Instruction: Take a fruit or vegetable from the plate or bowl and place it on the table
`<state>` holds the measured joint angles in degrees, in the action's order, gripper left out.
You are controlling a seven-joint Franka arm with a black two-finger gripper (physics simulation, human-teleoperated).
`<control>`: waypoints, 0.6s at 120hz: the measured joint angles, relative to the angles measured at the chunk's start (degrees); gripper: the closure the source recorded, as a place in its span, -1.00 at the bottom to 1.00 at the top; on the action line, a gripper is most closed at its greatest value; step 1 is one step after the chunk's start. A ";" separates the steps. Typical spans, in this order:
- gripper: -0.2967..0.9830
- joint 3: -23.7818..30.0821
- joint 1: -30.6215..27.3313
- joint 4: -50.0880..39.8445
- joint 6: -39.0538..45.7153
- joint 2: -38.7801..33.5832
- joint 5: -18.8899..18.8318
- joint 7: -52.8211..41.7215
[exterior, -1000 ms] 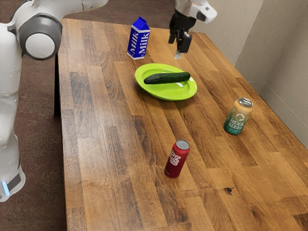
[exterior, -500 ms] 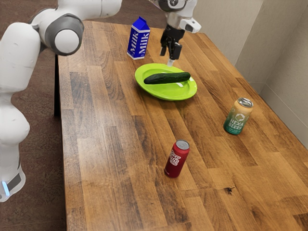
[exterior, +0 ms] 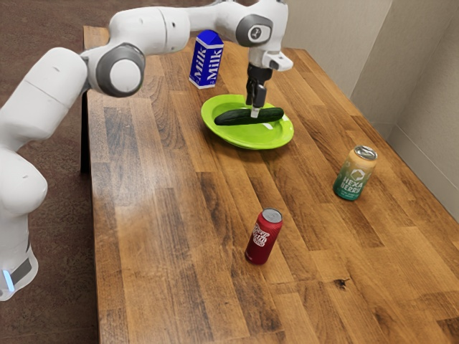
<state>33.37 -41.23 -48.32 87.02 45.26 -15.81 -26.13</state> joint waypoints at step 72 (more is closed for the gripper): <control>0.28 -0.31 3.62 -7.70 1.33 -8.70 -3.14 -4.84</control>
<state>33.06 -37.61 -56.02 88.35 36.57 -18.95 -30.97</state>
